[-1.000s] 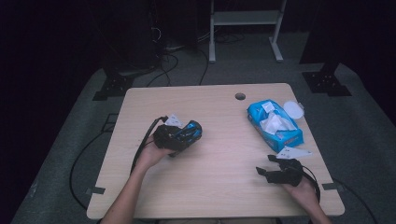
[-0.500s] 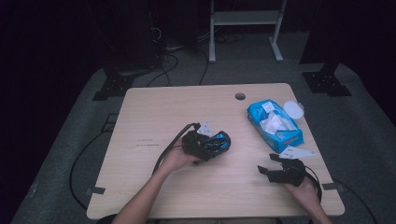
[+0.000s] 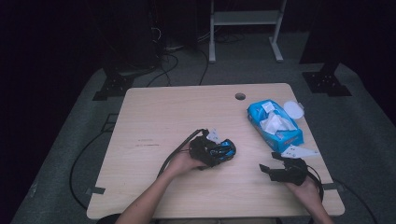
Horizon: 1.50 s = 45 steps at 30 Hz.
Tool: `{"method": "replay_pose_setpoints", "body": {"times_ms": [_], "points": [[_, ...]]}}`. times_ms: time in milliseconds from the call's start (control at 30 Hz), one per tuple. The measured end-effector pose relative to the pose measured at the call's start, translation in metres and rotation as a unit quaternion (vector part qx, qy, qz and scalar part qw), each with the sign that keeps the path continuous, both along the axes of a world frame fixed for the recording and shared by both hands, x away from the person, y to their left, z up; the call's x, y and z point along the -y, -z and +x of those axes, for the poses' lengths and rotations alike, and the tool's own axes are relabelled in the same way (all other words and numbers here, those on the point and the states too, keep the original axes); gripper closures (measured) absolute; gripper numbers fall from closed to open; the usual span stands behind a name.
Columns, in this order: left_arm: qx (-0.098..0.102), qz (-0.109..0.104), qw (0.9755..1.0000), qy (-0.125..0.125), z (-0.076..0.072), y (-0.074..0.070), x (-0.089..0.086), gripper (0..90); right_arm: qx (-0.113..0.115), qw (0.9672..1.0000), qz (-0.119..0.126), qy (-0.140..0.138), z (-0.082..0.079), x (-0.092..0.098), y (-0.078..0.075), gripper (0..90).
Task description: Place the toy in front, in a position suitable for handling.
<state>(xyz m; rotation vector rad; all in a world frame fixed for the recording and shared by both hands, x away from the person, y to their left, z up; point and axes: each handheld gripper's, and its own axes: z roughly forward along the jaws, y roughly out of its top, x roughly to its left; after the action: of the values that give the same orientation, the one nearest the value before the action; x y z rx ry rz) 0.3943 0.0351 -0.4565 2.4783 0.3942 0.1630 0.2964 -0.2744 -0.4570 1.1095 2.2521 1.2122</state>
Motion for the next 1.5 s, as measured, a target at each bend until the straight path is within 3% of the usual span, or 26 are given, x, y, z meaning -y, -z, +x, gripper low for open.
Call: {"method": "replay_pose_setpoints", "body": {"times_ms": [267, 300, 367, 500, 767, 900, 967, 1067, 1200, 1333, 1400, 1500], "points": [[-0.010, -0.010, 0.9999, -0.001, 0.001, 0.005, -0.002, 27.2, 0.029, 0.9991, 0.000, 0.032, 0.006, 0.007, -0.021, 26.0], [-0.008, -0.012, 0.9999, 0.001, 0.001, 0.004, -0.002, 26.7, 0.038, 0.9985, -0.002, 0.039, 0.009, 0.008, -0.026, 26.0], [0.001, -0.017, 0.9998, -0.006, -0.001, 0.000, -0.003, 17.3, 0.054, 0.9970, -0.014, 0.054, 0.018, 0.009, -0.034, 26.0], [0.014, -0.037, 0.9992, -0.009, -0.009, -0.011, -0.009, 14.2, 0.075, 0.9931, -0.022, 0.087, 0.042, 0.013, -0.048, 26.0], [0.019, -0.052, 0.9981, -0.028, -0.022, -0.018, -0.034, 10.5, 0.074, 0.9868, -0.036, 0.139, 0.092, 0.017, -0.053, 26.0], [0.024, -0.051, 0.9978, -0.034, -0.028, -0.017, -0.045, 9.7, 0.041, 0.9864, -0.041, 0.154, 0.109, 0.017, -0.039, 31.4], [0.023, -0.056, 0.9975, -0.038, -0.030, -0.015, -0.051, 9.7, 0.039, 0.9844, -0.049, 0.165, 0.111, 0.017, -0.033, 41.2], [0.023, -0.062, 0.9969, -0.042, -0.030, -0.012, -0.058, 9.7, 0.038, 0.9840, -0.047, 0.167, 0.110, 0.016, -0.027, 62.5], [0.029, -0.074, 0.9954, -0.054, -0.029, -0.012, -0.065, 9.7, 0.041, 0.9833, -0.037, 0.173, 0.106, 0.016, -0.024, 80.9], [0.040, -0.084, 0.9938, -0.061, -0.028, -0.012, -0.070, 9.8, 0.054, 0.9845, -0.015, 0.166, 0.097, 0.020, -0.024, 84.7], [0.041, -0.087, 0.9933, -0.064, -0.029, -0.012, -0.071, 9.7, 0.063, 0.9852, -0.008, 0.159, 0.092, 0.021, -0.030, 85.4], [0.039, -0.083, 0.9939, -0.062, -0.029, -0.010, -0.072, 9.7, 0.088, 0.9855, 0.024, 0.143, 0.079, 0.027, -0.048, 85.5]]}}
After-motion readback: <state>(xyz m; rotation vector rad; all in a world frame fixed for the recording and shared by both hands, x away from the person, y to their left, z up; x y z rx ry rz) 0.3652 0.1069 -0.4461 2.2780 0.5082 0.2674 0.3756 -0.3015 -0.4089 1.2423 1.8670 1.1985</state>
